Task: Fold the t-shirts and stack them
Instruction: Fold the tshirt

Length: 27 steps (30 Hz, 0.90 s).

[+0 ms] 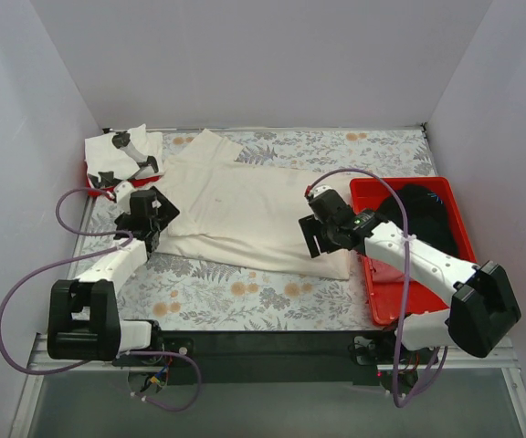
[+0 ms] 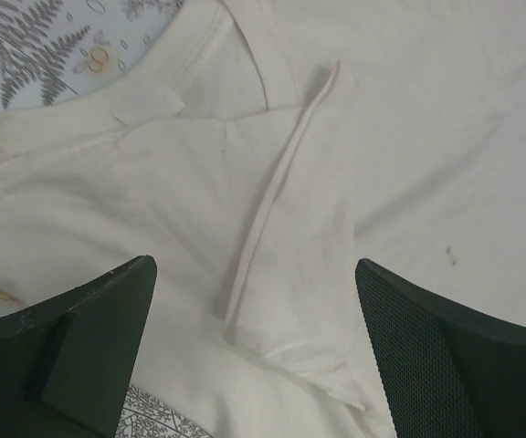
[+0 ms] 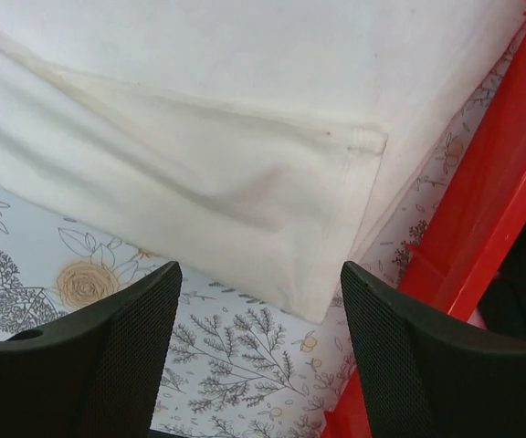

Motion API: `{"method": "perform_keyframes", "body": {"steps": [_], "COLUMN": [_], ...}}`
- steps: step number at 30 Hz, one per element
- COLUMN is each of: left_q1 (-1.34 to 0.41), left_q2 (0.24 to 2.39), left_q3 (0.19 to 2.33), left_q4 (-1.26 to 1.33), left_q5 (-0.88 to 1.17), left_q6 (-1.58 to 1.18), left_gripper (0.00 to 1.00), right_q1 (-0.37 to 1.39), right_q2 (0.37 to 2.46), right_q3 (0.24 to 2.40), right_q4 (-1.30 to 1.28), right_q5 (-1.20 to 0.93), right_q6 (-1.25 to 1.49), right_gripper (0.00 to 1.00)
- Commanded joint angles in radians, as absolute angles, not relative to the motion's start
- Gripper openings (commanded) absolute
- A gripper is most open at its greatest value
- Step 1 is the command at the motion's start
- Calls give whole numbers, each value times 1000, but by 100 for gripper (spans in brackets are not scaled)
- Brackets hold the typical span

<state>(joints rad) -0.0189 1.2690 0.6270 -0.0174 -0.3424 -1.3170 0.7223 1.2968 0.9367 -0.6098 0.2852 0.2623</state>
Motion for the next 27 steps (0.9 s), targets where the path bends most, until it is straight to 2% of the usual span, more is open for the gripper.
{"method": "perform_keyframes", "body": {"steps": [1,6,11,21,27], "left_q1": [-78,-100,-103,-118,-118], "left_q2": [1293,1287,1290,1319,1344], "left_q3": [598,568,572,561,561], "left_q4": [-58,-40,-41,-34,-23], "left_q5": [-302,-207,-212,-189,-196], "left_q6": [-1336,-1359,-1353,-1364,-1358], "left_gripper": [84,84,82,59,51], "right_q1": [707,652,650,643,641], "right_q2": [1389,1491,1499,1437,1408], "right_q3": [1023,1058,1034,974,950], "right_q4": [-500,-408,-388,-374,-374], "right_q5": [261,193,186,195,198], "right_q6": [198,163,164,170,172], "right_gripper": [64,64,64,64,64]}}
